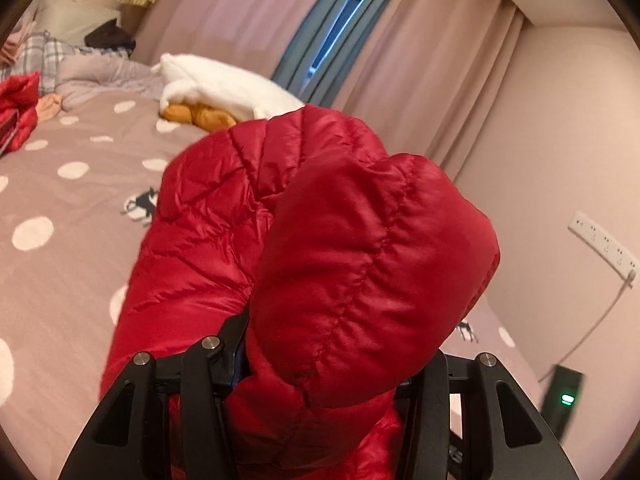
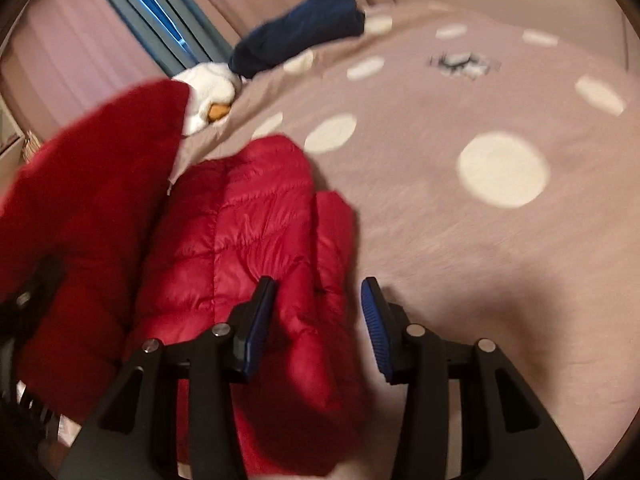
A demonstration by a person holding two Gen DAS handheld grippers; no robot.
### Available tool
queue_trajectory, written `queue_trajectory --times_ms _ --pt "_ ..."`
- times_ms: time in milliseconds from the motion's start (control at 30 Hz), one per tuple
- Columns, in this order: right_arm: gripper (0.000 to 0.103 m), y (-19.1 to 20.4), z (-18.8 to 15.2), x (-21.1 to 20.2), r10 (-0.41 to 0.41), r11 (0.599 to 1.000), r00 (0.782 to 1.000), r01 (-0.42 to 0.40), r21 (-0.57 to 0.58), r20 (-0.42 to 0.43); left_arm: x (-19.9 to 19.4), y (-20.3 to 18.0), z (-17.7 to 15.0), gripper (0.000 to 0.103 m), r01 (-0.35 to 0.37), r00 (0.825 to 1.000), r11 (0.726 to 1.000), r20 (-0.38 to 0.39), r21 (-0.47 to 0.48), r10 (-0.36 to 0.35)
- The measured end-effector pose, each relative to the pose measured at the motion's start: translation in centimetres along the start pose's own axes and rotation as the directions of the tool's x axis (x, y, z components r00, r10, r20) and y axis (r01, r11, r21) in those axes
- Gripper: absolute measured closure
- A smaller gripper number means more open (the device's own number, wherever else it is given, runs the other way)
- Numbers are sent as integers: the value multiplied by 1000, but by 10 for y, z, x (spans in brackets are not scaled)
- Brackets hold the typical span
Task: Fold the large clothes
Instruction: 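Open the right tool and withdraw it while the left tool holds the bundle, then hold the folded red jacket bundle raised in the left tool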
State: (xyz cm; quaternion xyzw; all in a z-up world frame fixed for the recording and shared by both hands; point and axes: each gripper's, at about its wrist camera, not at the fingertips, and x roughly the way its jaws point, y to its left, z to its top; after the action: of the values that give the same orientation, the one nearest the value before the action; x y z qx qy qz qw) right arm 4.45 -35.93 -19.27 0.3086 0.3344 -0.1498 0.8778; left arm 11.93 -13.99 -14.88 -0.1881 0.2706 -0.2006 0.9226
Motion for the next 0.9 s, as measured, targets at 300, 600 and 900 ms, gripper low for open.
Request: queue_trajectory --times_ms 300,600,900 --pt "57 -14 1 -33 -48 999 998 47 9 43 15 -12 -18 57 21 996 999 -90 27 -19" --pt "57 -2 11 -81 -44 996 994 50 -67 98 33 -20 -29 54 1 989 994 -147 113 16" --pt "49 21 16 -108 60 990 989 -42 -134 138 40 -4 -29 54 94 972 994 -222 61 -78"
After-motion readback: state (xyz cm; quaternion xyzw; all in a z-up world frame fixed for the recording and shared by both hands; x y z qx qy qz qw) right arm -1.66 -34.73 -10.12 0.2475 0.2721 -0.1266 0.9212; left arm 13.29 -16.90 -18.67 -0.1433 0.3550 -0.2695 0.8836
